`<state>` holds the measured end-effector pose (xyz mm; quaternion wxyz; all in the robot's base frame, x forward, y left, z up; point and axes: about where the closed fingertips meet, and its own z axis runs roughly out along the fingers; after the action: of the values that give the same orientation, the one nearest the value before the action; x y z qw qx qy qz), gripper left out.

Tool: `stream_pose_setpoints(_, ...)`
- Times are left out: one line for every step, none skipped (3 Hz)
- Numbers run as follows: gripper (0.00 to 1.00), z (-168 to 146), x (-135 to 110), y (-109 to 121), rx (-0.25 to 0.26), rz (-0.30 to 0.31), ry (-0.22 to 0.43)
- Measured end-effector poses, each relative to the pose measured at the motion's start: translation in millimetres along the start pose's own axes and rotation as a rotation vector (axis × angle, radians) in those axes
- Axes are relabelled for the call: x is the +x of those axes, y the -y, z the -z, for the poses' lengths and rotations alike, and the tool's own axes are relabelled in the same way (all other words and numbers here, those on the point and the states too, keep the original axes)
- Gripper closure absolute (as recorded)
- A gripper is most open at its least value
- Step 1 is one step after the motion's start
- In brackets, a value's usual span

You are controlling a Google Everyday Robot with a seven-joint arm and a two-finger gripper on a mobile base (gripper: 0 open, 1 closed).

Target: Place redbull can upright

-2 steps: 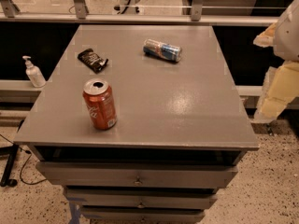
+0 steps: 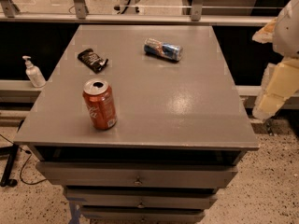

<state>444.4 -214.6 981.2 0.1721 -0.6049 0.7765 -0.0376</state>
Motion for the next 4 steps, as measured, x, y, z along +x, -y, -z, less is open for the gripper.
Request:
stream_pose_setpoints(0.0, -6, -15, 35, 0.03, -0.016, 0.033)
stream_pose_setpoints(0.0, -18, -44, 83, 0.03, -0.054, 0.085)
stream_pose_setpoints(0.0, -34, -89, 125, 0.021, -0.078, 0.129)
stream_pose_setpoints(0.0, -62, -127, 156, -0.005, -0.14, 0.167)
